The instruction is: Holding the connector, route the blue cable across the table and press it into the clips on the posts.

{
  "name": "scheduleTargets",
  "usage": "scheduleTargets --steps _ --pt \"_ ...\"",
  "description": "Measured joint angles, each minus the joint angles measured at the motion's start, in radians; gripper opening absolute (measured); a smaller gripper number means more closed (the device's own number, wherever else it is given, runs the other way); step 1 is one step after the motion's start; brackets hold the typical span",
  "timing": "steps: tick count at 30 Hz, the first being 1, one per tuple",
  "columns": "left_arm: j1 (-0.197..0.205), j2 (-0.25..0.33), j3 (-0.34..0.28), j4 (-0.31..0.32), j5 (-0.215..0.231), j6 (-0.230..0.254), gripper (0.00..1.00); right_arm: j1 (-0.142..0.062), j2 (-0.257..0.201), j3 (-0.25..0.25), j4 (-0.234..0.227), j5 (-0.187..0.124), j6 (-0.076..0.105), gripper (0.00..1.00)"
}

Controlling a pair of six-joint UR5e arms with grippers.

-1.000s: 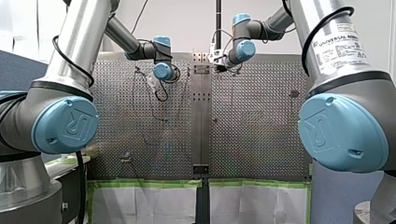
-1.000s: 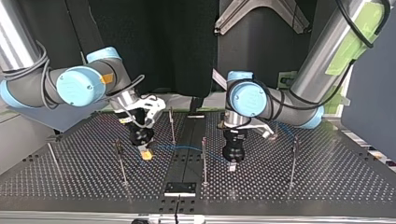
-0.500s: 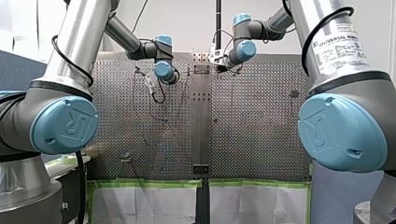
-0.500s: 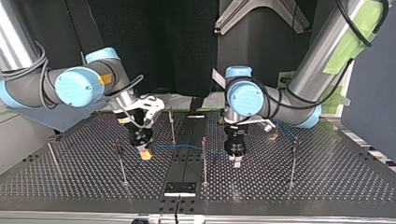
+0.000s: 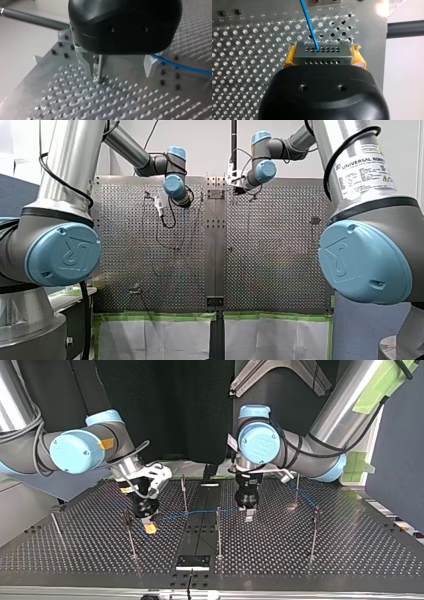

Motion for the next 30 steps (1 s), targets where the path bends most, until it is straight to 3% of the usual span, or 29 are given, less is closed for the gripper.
scheduleTargets --steps 10,15,19,25,30 --pt "-0.044 0.09 -0.07 -0.081 0.019 -0.002 1.0 -0.002 -0.006 0.0 0.006 -0.001 0.001 0.0" --pt "-0.075 0.13 -0.072 -0.064 0.048 -0.003 1.0 -0.002 -0.006 0.0 0.009 -0.001 0.001 0.0" --pt "-0.119 0.162 -0.05 -0.034 0.033 -0.013 1.0 -0.002 -0.006 0.0 0.009 -0.001 0.001 0.0" --pt "-0.175 0.13 0.003 -0.038 0.023 -0.014 1.0 -0.002 -0.008 0.0 0.01 -0.001 0.001 0.0" --pt "-0.186 0.104 0.034 -0.047 0.023 -0.014 1.0 -0.002 -0.008 0.0 0.01 0.0 0.001 0.0"
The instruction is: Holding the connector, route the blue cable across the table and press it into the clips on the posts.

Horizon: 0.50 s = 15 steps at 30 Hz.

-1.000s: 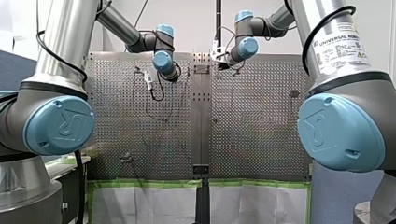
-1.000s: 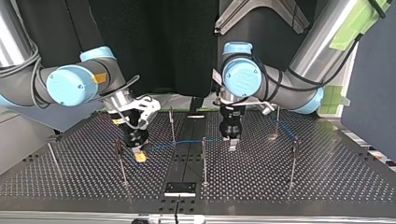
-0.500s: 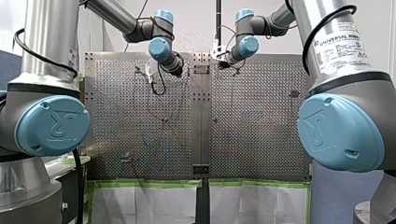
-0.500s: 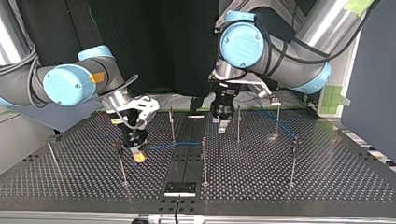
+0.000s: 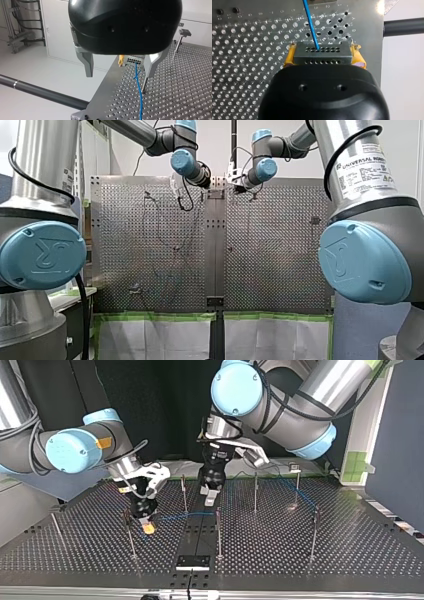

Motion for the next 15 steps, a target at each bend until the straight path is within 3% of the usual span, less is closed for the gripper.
scheduleTargets --steps 15 --pt "-0.007 -0.124 0.121 -0.035 -0.006 0.014 1.0 0.0 0.0 0.0 0.0 0.0 0.0 0.0"
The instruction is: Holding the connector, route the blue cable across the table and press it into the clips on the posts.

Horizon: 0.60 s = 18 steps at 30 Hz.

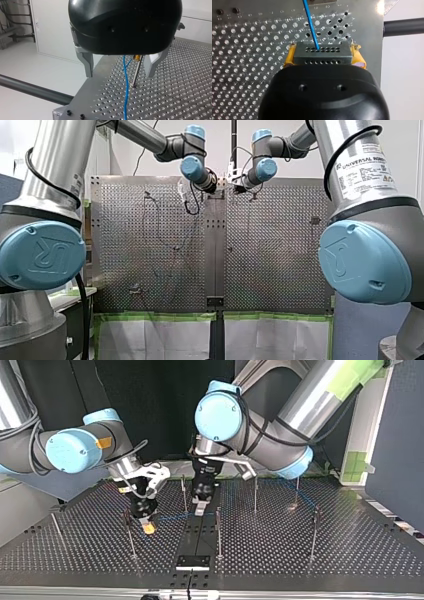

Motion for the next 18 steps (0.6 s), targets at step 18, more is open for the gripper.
scheduleTargets --steps 18 --pt "-0.012 -0.15 0.164 -0.042 -0.042 0.014 1.0 0.0 0.0 0.0 0.0 -0.001 0.0 0.0"
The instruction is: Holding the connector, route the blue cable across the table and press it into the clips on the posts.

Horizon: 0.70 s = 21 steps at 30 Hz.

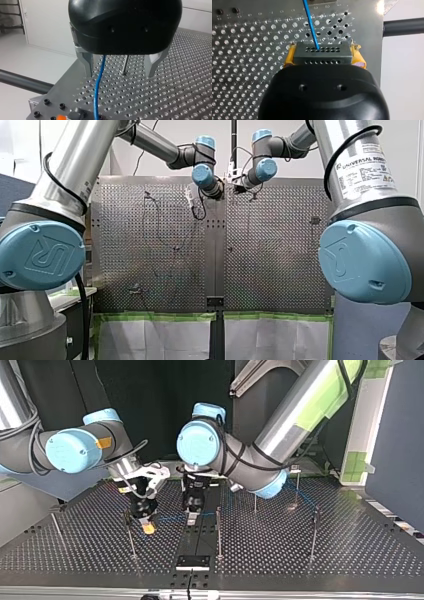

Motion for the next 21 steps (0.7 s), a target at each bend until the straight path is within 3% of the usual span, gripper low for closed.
scheduleTargets --steps 12,21 --pt "0.012 -0.019 0.063 0.03 0.001 0.001 1.0 0.001 0.0 0.0 -0.001 0.0 0.001 0.0" --pt "0.019 -0.09 0.118 0.001 -0.013 0.018 1.0 0.001 0.0 0.0 0.002 -0.002 0.001 0.0"
